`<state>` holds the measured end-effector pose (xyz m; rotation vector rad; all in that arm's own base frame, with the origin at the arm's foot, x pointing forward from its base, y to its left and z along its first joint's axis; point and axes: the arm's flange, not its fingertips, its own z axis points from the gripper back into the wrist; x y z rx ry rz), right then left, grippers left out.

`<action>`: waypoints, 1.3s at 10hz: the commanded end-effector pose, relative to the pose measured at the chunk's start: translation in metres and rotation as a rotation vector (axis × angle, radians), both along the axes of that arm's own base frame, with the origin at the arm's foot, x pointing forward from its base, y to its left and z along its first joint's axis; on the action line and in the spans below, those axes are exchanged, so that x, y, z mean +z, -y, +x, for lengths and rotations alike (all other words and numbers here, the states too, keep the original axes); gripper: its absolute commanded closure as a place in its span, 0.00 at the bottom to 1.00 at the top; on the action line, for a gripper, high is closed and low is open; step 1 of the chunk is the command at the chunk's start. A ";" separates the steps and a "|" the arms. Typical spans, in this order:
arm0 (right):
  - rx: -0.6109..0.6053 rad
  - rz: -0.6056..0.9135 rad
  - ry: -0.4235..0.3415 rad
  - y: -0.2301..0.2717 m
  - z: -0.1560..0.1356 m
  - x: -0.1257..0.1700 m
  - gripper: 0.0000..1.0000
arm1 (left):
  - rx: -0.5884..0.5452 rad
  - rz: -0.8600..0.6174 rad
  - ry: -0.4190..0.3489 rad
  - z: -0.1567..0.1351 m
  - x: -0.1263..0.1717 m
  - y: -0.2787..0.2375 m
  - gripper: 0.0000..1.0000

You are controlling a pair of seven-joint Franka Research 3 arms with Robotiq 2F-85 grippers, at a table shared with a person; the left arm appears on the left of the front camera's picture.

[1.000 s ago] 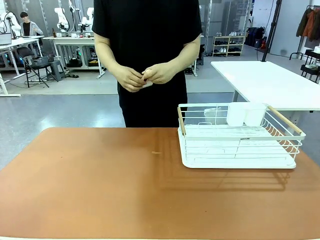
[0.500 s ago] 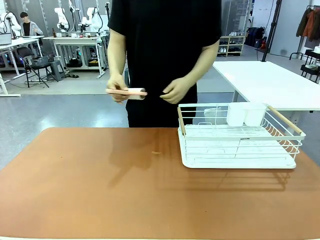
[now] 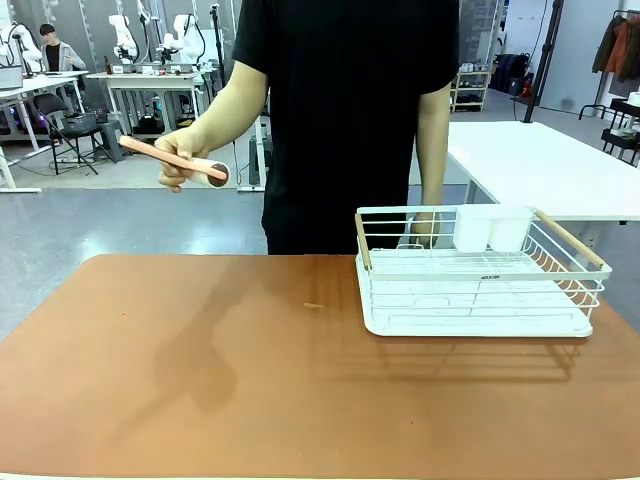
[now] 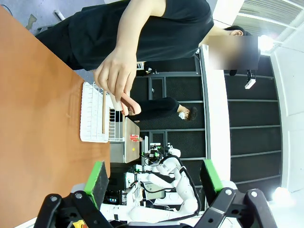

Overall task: Clean the table.
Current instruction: Pick up the Lint Roller when the human hands it over.

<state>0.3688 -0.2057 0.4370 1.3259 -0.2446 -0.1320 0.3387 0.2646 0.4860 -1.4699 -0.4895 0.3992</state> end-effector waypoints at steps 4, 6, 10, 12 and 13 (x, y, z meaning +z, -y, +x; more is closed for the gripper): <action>-0.001 0.010 0.002 -0.002 -0.003 0.003 0.00 | -0.014 -0.003 0.005 -0.004 0.001 -0.001 0.00; -0.001 0.010 0.002 -0.002 -0.003 0.003 0.00 | -0.014 -0.003 0.005 -0.004 0.001 -0.001 0.00; -0.001 0.010 0.002 -0.002 -0.003 0.003 0.00 | 0.070 0.160 -0.090 0.019 0.041 0.040 0.00; -0.001 0.010 0.002 -0.002 -0.003 0.003 0.00 | 0.145 0.248 -0.255 0.047 0.060 0.086 0.00; -0.001 0.010 0.002 -0.002 -0.003 0.003 0.00 | 0.168 0.280 -0.295 0.059 0.062 0.107 0.00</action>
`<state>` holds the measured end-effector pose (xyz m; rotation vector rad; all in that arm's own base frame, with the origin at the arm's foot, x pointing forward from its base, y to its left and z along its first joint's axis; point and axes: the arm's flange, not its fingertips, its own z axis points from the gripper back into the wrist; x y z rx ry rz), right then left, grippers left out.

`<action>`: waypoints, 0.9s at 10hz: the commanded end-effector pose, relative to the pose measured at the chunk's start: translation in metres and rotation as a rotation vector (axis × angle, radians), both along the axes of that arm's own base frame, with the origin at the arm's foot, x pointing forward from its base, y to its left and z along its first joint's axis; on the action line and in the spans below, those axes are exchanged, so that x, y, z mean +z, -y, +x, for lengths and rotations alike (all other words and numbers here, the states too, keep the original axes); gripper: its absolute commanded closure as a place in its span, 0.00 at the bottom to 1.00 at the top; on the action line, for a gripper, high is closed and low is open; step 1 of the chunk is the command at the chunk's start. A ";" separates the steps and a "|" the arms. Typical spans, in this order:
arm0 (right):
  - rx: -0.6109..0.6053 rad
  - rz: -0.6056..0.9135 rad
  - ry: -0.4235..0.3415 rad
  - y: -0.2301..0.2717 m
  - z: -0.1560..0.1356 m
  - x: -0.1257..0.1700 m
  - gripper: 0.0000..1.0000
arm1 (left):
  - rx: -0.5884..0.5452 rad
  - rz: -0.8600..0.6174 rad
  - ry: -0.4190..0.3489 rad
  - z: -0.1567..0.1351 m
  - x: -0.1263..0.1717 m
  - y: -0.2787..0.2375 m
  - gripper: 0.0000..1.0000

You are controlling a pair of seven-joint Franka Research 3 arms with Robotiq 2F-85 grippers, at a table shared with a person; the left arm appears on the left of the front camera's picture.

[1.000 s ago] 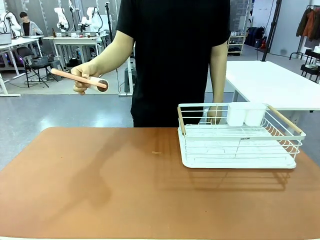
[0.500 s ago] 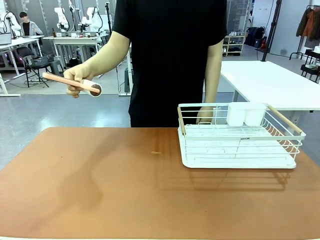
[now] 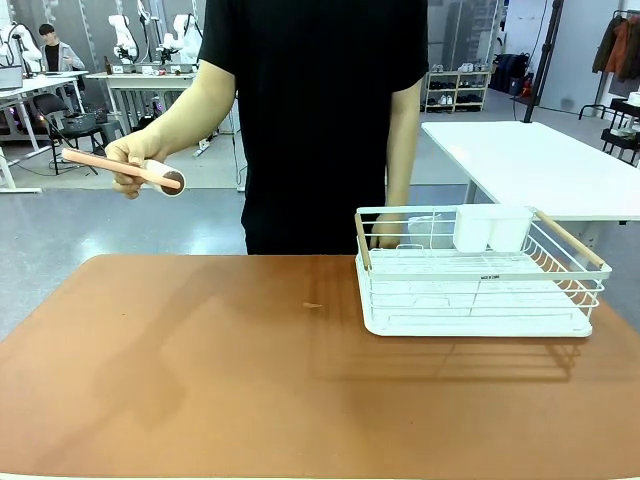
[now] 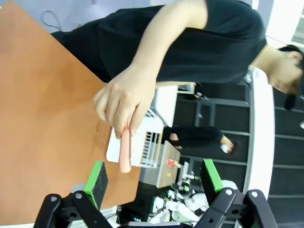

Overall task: Clean the table.
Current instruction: Pick up the Lint Roller when the human hands it over.

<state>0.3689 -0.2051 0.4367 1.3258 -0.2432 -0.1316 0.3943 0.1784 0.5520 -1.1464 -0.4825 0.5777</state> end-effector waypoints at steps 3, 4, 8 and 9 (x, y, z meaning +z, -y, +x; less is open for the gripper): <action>-0.002 0.010 0.003 -0.002 -0.003 0.003 0.00 | 0.114 0.082 -0.128 0.028 -0.010 0.069 0.00; -0.002 0.010 0.003 -0.002 -0.003 0.003 0.00 | 0.114 0.071 -0.135 0.030 -0.017 0.080 0.00; -0.002 0.010 0.003 -0.002 -0.003 0.003 0.00 | 0.165 0.115 -0.131 0.027 -0.042 0.101 0.00; -0.002 0.010 0.003 -0.002 -0.003 0.003 0.00 | 0.168 0.099 -0.126 0.021 -0.044 0.106 0.00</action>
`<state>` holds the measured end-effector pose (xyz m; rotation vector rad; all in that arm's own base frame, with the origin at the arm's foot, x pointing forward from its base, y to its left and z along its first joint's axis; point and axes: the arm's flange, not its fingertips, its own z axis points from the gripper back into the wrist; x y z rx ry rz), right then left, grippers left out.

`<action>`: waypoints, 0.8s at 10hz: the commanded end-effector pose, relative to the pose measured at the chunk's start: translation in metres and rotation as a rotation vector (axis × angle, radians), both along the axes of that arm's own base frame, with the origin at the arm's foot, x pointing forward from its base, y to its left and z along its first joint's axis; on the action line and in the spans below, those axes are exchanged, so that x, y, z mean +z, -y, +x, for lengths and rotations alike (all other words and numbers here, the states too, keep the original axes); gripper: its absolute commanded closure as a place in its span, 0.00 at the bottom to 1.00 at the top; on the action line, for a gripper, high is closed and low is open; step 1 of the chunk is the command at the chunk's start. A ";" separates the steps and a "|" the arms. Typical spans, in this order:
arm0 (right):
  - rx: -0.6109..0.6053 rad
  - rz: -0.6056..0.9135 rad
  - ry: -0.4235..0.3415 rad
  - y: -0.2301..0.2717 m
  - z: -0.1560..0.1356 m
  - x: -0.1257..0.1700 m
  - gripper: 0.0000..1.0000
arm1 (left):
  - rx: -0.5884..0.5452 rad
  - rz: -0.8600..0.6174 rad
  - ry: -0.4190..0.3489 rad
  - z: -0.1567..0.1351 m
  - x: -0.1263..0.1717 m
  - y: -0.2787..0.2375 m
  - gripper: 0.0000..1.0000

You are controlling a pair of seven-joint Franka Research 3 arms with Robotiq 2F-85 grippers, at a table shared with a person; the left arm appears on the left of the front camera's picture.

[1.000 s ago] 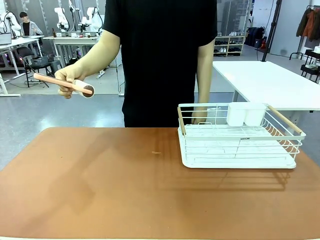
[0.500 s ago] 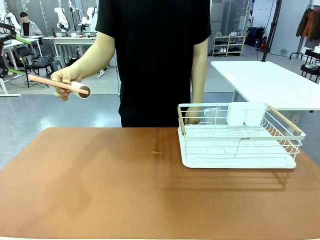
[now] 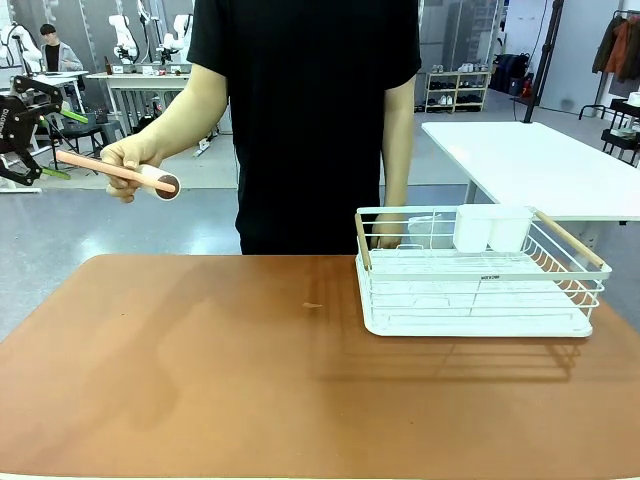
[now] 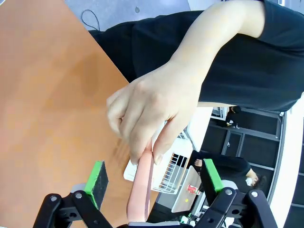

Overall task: Clean the table.
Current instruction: Pick up the Lint Roller when the human hands it over.

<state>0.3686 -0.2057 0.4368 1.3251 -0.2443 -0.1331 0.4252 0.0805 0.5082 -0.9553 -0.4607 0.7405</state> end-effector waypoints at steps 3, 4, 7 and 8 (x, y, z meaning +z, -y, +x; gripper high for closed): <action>0.000 0.011 0.003 -0.002 -0.003 0.003 0.00 | 0.005 -0.009 0.057 -0.022 -0.008 0.017 0.00; 0.000 0.011 0.003 -0.002 -0.003 0.003 0.00 | 0.008 -0.008 0.061 -0.021 -0.012 0.018 0.00; 0.000 0.011 0.003 -0.002 -0.003 0.003 0.00 | 0.003 -0.022 0.052 -0.020 -0.021 0.024 0.00; 0.000 0.011 0.003 -0.002 -0.003 0.003 0.00 | -0.010 -0.027 0.052 -0.019 -0.024 0.023 0.00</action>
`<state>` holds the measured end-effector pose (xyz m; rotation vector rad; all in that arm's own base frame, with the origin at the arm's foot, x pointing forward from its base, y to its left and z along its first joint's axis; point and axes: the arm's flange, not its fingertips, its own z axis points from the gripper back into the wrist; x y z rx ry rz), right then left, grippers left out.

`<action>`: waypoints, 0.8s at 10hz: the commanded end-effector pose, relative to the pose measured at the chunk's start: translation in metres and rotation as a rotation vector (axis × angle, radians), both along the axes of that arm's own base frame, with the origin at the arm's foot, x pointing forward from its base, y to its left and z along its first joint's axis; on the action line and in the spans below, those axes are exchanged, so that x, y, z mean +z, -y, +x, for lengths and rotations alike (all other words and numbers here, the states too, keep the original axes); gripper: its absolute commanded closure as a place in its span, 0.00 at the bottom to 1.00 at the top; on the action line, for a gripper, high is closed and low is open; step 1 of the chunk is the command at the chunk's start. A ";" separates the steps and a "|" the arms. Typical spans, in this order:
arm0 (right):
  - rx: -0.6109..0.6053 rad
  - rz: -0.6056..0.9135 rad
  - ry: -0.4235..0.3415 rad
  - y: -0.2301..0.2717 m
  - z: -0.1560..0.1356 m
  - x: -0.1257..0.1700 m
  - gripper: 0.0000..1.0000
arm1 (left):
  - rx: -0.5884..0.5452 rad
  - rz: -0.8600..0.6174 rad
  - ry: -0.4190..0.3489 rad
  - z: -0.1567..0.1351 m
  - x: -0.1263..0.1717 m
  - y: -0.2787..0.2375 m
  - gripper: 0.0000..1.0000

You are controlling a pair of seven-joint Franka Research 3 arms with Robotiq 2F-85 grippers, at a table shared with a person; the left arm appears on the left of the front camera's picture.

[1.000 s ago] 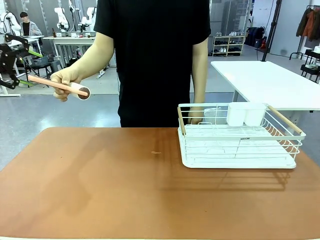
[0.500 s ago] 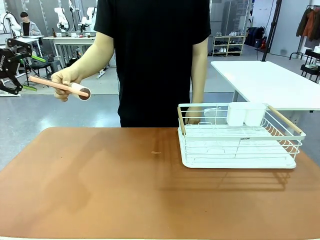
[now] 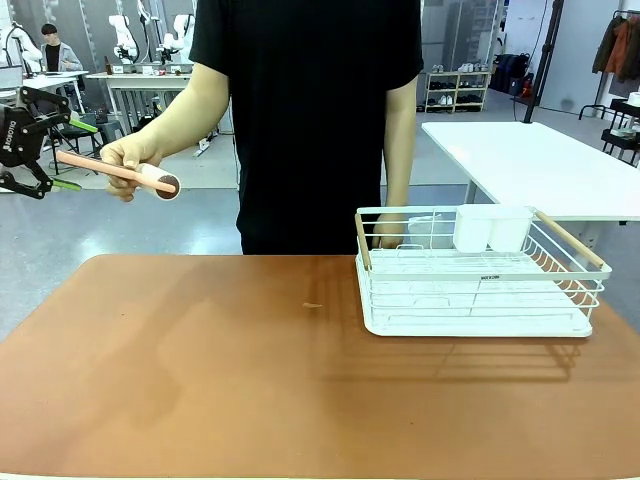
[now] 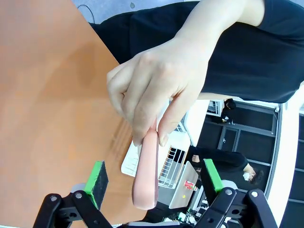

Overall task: Clean the table.
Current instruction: Pick up the Lint Roller when the human hands it over.

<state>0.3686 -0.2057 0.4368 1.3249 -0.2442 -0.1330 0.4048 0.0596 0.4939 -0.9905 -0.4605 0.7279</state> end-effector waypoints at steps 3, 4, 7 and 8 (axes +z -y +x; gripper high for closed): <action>0.000 0.011 0.003 -0.002 -0.003 0.003 0.00 | -0.002 -0.012 0.044 0.004 -0.015 0.001 0.08; 0.000 0.011 0.003 -0.002 -0.003 0.003 0.00 | -0.003 -0.017 0.049 0.005 -0.016 0.000 0.20; 0.000 0.011 0.003 -0.002 -0.003 0.003 0.00 | 0.005 -0.004 0.067 0.008 -0.017 -0.001 0.48; 0.000 0.011 0.003 -0.002 -0.003 0.003 0.00 | 0.003 -0.001 0.068 0.008 -0.016 -0.002 0.60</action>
